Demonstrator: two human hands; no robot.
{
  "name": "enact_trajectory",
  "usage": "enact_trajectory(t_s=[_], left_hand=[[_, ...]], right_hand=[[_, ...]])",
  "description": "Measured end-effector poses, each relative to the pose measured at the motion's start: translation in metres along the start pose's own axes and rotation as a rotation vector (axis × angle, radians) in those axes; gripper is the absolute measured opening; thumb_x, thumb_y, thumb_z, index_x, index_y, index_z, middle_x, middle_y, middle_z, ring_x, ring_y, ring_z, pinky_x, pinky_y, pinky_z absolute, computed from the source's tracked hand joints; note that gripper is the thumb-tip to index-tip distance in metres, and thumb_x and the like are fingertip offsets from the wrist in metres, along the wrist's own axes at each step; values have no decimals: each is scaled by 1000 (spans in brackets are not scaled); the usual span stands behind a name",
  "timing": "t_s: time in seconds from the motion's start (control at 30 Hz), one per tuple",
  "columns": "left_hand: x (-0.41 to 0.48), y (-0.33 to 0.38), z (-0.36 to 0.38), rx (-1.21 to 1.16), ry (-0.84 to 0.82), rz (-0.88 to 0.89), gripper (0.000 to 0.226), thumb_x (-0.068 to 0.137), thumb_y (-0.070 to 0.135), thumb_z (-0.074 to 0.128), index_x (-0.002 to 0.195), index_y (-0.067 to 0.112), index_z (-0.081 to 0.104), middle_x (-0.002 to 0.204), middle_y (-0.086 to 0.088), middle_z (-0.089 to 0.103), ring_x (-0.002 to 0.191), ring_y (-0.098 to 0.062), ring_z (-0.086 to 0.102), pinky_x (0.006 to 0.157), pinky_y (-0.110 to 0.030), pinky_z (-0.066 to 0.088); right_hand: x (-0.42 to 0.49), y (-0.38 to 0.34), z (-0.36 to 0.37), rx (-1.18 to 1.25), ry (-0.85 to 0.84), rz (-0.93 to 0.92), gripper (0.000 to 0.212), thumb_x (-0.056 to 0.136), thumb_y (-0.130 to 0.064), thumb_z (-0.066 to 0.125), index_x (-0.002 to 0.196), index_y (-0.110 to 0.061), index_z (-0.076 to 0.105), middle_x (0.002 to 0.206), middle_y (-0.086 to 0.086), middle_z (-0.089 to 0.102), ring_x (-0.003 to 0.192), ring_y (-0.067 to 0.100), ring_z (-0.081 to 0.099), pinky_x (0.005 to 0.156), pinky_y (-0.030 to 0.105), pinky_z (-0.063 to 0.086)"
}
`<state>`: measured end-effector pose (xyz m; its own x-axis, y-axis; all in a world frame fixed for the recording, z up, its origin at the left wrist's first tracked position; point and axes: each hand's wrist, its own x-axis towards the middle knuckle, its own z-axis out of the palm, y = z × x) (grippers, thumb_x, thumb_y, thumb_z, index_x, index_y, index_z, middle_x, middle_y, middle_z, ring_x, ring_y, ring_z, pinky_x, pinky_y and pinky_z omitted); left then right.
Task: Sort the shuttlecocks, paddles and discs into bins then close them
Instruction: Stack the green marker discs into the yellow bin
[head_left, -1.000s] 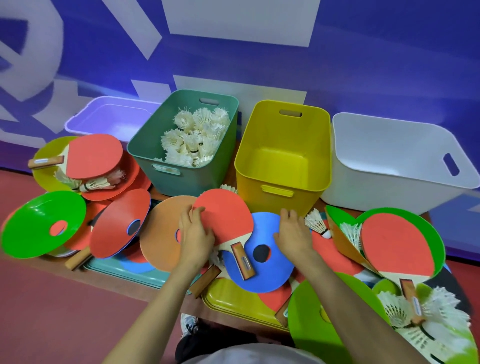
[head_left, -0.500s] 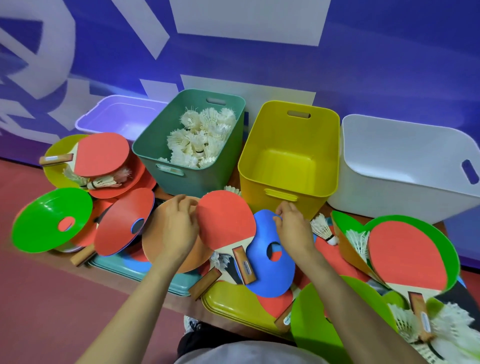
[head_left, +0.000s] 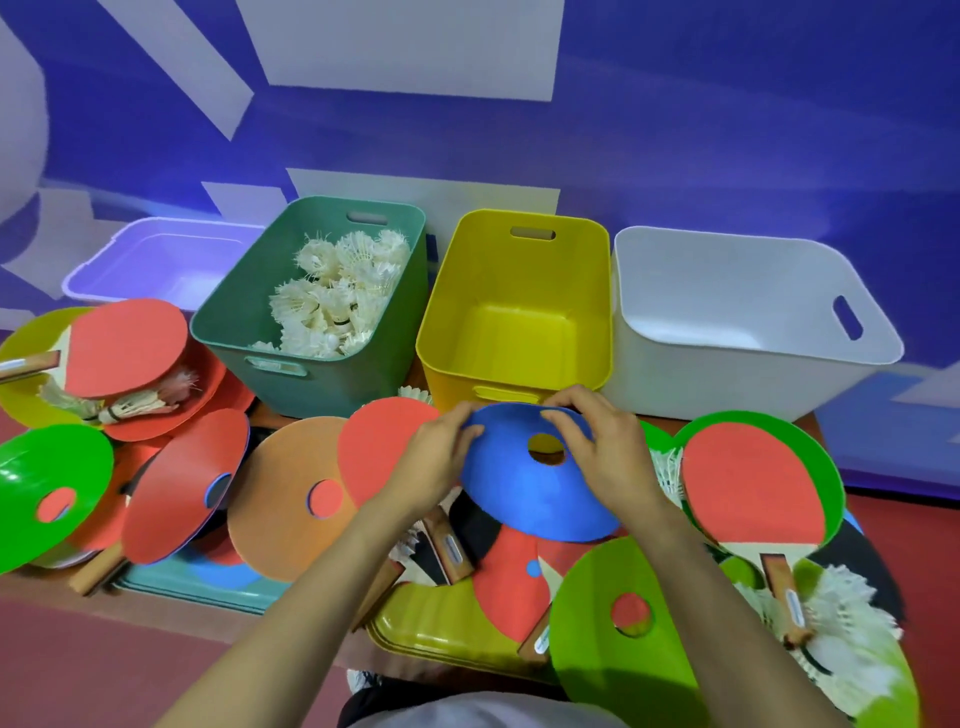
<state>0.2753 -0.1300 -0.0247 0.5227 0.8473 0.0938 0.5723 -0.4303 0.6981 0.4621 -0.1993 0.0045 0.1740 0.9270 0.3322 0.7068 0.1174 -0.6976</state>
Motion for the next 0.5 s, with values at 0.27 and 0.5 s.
enact_trajectory(t_s=[0.27,0.5], left_hand=[[5,22,-38,-104,276,-41,15,87,26,66,76,16,61,61,-2,56,56,-9,45,57,-29,36],[33,43,-81,-217,534,-139,43,77,27,76,58,20,38,51,6,32,48,-5,32,49,-21,26]], right_hand=[[30,-13,-16,44,146,-150,14,87,-21,62,94,-11,69,93,-1,68,85,6,59,75,16,43],[71,-9,-30,-114,298,-158,23,87,-18,63,106,-7,67,100,8,69,89,16,59,75,24,43]])
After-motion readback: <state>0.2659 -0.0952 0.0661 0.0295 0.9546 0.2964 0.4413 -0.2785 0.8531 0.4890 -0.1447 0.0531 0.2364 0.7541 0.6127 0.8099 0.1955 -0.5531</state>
